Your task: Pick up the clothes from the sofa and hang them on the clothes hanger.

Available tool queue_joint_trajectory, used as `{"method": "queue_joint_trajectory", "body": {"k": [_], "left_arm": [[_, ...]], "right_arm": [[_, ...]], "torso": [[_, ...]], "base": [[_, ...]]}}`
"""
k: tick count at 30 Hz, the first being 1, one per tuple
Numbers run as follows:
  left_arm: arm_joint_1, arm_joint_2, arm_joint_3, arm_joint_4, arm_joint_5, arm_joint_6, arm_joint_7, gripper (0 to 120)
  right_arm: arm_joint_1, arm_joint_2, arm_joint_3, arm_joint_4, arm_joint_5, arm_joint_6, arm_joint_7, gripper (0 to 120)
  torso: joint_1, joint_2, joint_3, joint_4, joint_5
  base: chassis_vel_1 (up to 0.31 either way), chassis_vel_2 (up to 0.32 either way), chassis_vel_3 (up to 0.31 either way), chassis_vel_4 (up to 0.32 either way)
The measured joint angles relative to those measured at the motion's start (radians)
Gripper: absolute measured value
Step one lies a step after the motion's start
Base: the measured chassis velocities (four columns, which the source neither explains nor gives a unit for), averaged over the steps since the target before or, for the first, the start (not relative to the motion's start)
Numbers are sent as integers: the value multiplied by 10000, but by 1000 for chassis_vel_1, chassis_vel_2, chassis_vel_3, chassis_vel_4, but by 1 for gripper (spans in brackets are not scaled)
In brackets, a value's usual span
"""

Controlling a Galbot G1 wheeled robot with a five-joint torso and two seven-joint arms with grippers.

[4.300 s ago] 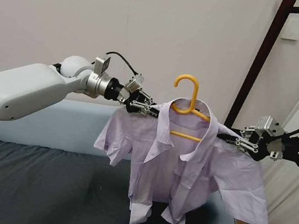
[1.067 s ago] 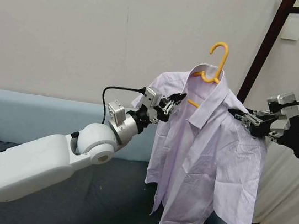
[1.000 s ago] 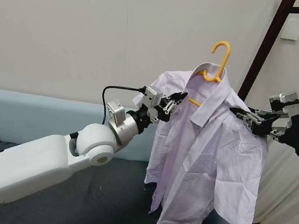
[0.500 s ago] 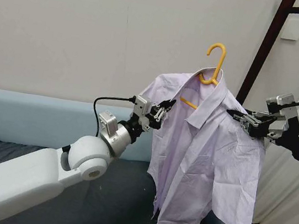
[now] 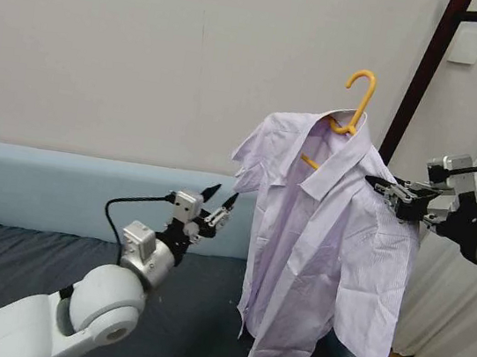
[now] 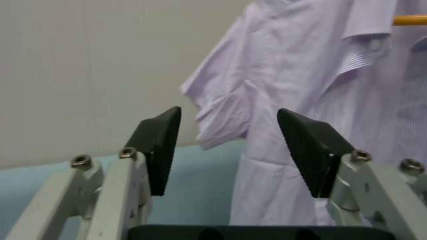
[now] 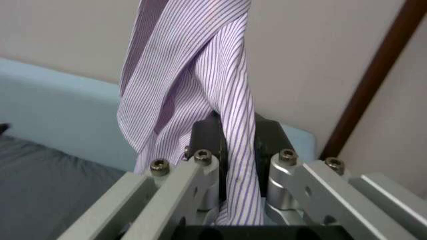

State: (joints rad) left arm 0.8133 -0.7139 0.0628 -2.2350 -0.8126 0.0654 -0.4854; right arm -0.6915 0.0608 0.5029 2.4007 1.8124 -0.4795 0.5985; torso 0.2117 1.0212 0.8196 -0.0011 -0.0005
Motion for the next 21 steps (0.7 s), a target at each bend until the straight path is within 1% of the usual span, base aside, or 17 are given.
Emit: {"method": "queue_joint_trajectory", "body": {"k": [1, 2, 3, 4, 5, 8, 9, 11, 13, 14, 16, 19, 20, 21], "left_arm": [[698, -94, -481, -157, 192, -99, -33, 69], [893, -131, -605, -200, 259, -135, -27, 70], [1623, -303, -1084, -341, 582, -309, -5, 77], [2110, -442, -1320, -432, 906, -484, 83, 84], [2110, -442, -1320, -432, 906, -484, 83, 84], [3208, -833, -1704, -588, 1639, -738, 234, 97], [3484, -960, -1777, -600, 1882, -763, 260, 98], [3650, -1040, -1813, -600, 2078, -727, 255, 99], [4161, -1329, -1921, -599, 3120, 26, -152, 100], [4368, -1459, -1963, -615, 3403, 283, -327, 100], [4570, -1589, -2008, -687, 3556, 428, -393, 100], [4975, -1955, -2141, -777, 3898, 498, -407, 100], [4975, -1955, -2141, -777, 3898, 498, -407, 100], [5050, -2045, -2157, -777, 3960, 486, -392, 100]], "right_arm": [[31, 143, 100, -1, 261, -196, 487, 8], [52, 191, 119, -5, 325, -253, 627, 8], [180, 349, 148, -52, 530, -474, 1215, 8], [307, 460, 150, -117, 675, -661, 1742, 8], [307, 460, 150, -117, 675, -661, 1742, 8], [540, 625, 150, -278, 906, -944, 2731, 8], [609, 659, 148, -335, 934, -993, 2950, 8], [680, 680, 111, -380, 941, -1017, 3061, 8], [1042, 781, -207, -617, 839, -1241, 3487, 8], [1085, 818, -314, -753, 651, -1387, 3525, 8], [1089, 866, -406, -946, 382, -1541, 3527, 8], [1041, 1083, -634, -1828, -456, -1821, 3337, 8], [1041, 1083, -634, -1828, -456, -1821, 3337, 8], [981, 1177, -710, -2161, -870, -1852, 3135, 8]], "torso": [[0, 0, 0, 2, 1], [0, 0, -1, 3, 0], [0, 0, -1, 2, 2], [0, 0, -1, 0, 2], [0, 0, -1, 0, 2], [0, 0, 0, -1, 3], [0, 1, 0, -2, 3], [0, 0, 0, -2, 3], [0, 0, 0, -2, 3], [0, 0, 0, -2, 2], [0, 0, 1, -1, 3], [0, 1, 0, 0, 3], [0, 1, 0, 0, 3], [0, 0, 0, -1, 3]], "base": [[0, 0, 0, 0], [0, 0, 0, 0], [0, 0, 0, 0], [0, 0, 0, 0], [0, 0, 0, 0], [0, 0, 0, 0], [0, 0, 0, 0], [0, 0, 0, 0], [0, 0, 0, 0], [0, 0, 0, 0], [0, 0, 0, 0], [0, 0, 0, 0], [0, 0, 0, 0], [0, 0, 0, 0]]}}
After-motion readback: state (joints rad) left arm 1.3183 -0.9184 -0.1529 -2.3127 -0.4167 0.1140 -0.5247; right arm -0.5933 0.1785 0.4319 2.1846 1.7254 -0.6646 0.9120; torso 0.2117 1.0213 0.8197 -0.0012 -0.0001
